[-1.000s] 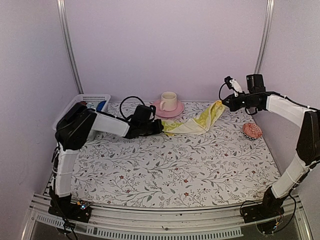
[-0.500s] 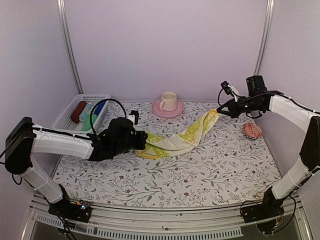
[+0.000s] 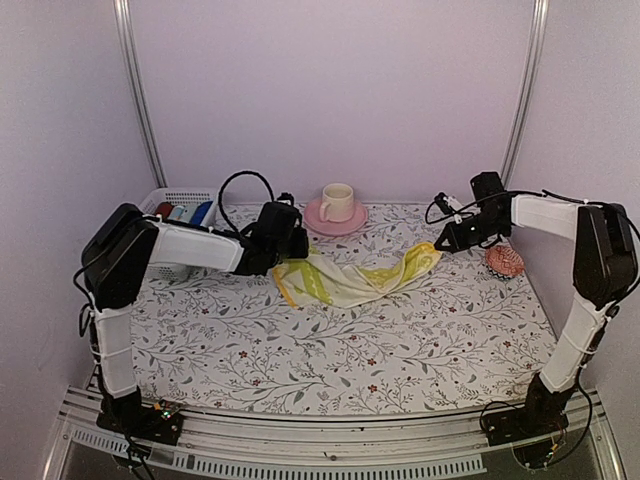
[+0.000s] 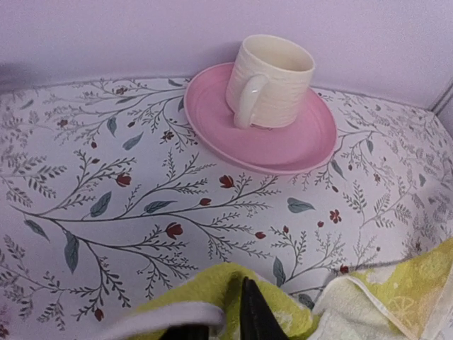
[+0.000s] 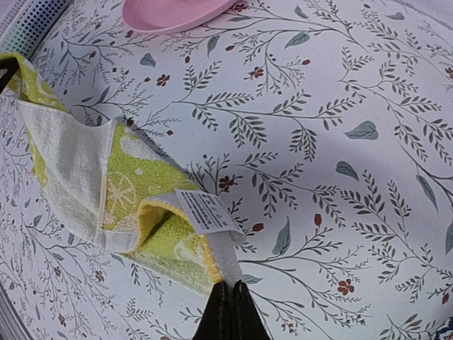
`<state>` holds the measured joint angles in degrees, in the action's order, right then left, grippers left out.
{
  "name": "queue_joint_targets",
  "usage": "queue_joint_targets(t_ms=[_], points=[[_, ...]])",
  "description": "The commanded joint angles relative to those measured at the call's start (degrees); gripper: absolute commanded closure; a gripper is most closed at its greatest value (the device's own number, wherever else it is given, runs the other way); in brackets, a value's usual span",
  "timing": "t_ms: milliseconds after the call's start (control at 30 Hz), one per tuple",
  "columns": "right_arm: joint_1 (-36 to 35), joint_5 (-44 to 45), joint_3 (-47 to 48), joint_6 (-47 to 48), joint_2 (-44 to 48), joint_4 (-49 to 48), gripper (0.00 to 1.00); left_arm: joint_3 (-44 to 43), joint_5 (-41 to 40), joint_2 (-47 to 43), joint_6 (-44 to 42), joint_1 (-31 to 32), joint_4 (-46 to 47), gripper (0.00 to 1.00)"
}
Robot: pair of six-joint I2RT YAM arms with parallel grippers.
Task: Roll the towels
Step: Put down the towel at the center of the board.
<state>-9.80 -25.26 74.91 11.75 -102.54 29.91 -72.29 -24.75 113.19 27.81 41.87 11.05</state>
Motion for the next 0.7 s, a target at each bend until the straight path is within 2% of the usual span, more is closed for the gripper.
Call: queue_joint_targets(t_ms=[0,100,300,500,667], points=[[0.61,7.69,2.56,-1.77,-3.06,-1.87,0.98,-5.39,0.63,6.72,-1.09,-2.95,-3.01,0.65],[1.20,8.12,2.30,-1.70,-5.29,-1.96,0.98,-5.99,0.92,7.12,-1.50,-3.27,-3.29,0.36],[1.63,8.19,2.34,-1.60,-5.45,-2.26,0.98,-0.64,2.46,0.39,-2.74,-2.67,-2.71,0.03],[1.97,7.57,2.15,-0.80,-5.70,-2.27,0.98,8.88,3.96,-9.34,-6.64,2.34,-3.71,0.03],[2.07,8.54,2.08,-0.28,-6.47,-2.23,0.95,15.48,5.12,-12.53,-13.74,7.40,-6.16,0.03]])
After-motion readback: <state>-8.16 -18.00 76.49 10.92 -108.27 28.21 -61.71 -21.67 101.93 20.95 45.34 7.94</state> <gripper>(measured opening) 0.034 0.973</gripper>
